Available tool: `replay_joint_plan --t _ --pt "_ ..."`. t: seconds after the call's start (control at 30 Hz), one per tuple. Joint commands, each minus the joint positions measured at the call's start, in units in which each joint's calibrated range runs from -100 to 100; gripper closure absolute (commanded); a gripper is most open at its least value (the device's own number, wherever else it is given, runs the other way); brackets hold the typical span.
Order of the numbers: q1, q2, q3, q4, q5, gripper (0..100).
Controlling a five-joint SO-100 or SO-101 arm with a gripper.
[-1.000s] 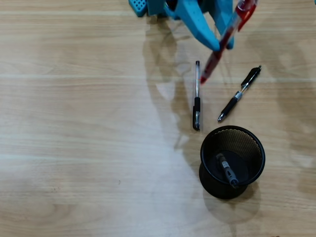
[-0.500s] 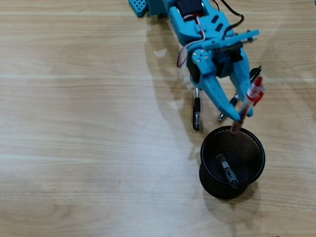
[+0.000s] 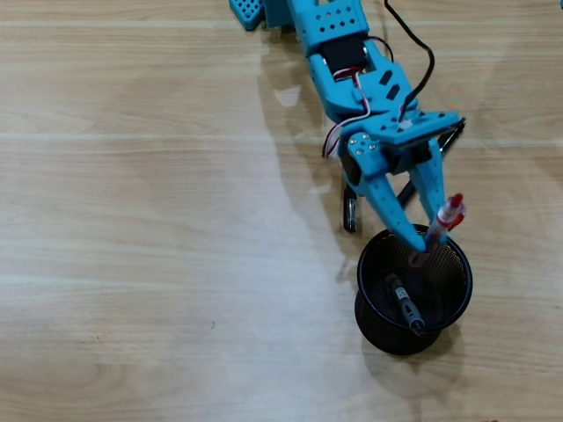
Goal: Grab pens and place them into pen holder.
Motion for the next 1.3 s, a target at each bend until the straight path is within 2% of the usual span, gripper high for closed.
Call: replay_joint_plan --t 0.0,0.27,0.63,0.73,0.8,0.9,1.0,1.03,1.07,1.27 --pt "-1.14 0.56 -5.74 -1.16 -0.15 97" --pt "-2.14 1.99 -8.08 -1.16 -0.15 86" --pt "-1.96 -2.04 -7.18 -0.22 0.31 86" --pt "-2.05 -5.32 -4.84 3.74 0.36 93" --pt "-2.05 -8.43 -3.57 9.43 0.36 98" --pt "-2.14 -13.97 -2.49 22.17 0.41 97" --pt "-1.87 -19.68 -2.49 38.78 1.27 98" --pt "-1.50 -23.55 -2.67 50.23 2.14 98" --pt "-1.41 -25.40 -2.94 55.74 2.19 98" --pt "0.31 -32.87 -2.49 79.77 1.99 98"
